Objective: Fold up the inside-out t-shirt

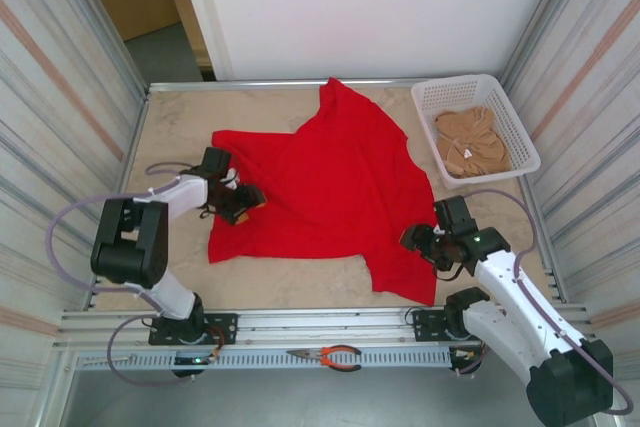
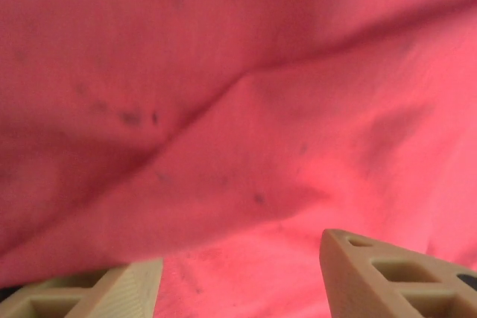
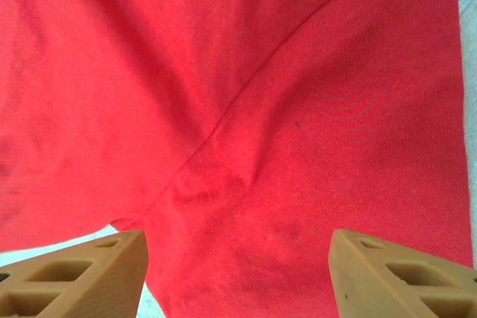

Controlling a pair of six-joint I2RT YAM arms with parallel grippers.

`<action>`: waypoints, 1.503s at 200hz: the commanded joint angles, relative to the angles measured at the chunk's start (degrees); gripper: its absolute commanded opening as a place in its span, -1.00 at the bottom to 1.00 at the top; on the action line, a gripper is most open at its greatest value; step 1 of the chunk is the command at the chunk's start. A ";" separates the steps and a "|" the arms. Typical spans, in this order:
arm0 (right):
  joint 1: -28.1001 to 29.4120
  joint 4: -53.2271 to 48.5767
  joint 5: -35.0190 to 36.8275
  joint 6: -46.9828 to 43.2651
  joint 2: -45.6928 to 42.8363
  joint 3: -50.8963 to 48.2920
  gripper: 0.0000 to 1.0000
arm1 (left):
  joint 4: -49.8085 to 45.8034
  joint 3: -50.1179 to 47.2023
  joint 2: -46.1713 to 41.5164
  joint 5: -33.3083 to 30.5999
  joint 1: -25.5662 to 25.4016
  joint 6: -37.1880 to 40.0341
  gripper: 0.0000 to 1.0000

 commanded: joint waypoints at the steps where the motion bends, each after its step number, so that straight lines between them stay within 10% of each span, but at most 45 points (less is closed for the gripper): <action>1: -0.57 0.38 0.10 -1.07 0.38 1.41 0.28 | 0.29 5.12 5.70 -1.60 2.56 1.39 0.17; 90: -0.44 -0.77 -3.91 -2.32 2.54 1.23 0.30 | -9.16 19.62 3.52 3.32 13.63 10.45 0.22; 173: 27.06 -7.66 1.92 16.73 -7.59 -7.39 0.28 | -9.70 -1.41 -23.36 5.35 13.98 7.30 0.25; 300: 42.86 5.22 2.75 24.40 9.99 -4.99 -0.14 | -10.30 -5.02 -26.65 5.27 16.87 7.67 0.27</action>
